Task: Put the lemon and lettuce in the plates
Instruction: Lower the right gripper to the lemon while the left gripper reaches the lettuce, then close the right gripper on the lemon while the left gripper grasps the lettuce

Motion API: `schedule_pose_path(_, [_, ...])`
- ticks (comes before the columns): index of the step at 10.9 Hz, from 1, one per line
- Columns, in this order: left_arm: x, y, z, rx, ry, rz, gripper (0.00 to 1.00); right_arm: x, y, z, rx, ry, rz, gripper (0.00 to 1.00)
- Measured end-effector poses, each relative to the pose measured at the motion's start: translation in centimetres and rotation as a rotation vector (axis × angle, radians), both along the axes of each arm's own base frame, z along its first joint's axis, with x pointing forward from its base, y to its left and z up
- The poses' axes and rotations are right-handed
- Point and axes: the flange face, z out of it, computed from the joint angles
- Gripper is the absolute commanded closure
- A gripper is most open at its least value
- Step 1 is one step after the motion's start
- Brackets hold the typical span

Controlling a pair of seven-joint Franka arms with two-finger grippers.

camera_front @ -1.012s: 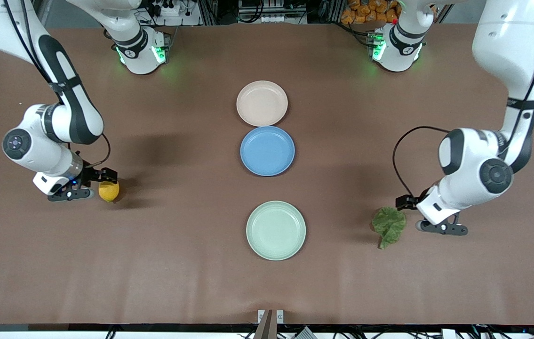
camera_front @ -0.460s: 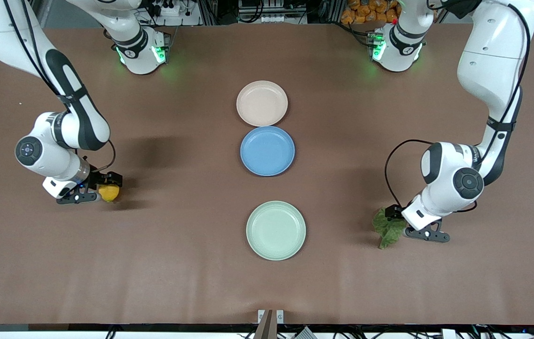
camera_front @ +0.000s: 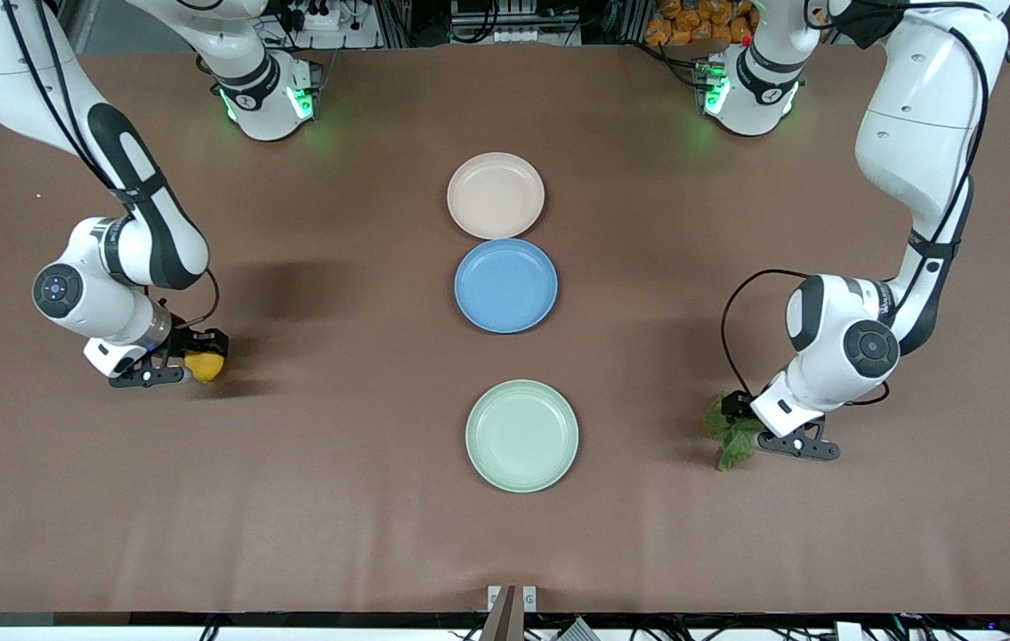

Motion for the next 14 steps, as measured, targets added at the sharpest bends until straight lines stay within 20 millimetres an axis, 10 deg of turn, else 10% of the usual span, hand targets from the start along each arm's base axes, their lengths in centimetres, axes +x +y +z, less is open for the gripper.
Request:
schedule_pose_path(3, [-0.1,0.0,-1.3,-0.003,-0.001,0.001,0.21,0.0,0.0,0.0,0.000,0.000,0.000,1.00])
schedule_pose_path(8, [0.1,-0.5,-1.4,-0.007,-0.015,-0.006,1.00,0.1,2.9,0.0,0.001,0.021,-0.063,1.00])
schedule_pose_path(14, [0.1,-1.2,-0.9,-0.005,-0.022,-0.020,1.00,-0.5,10.2,2.9,-0.024,0.118,-0.173,0.98])
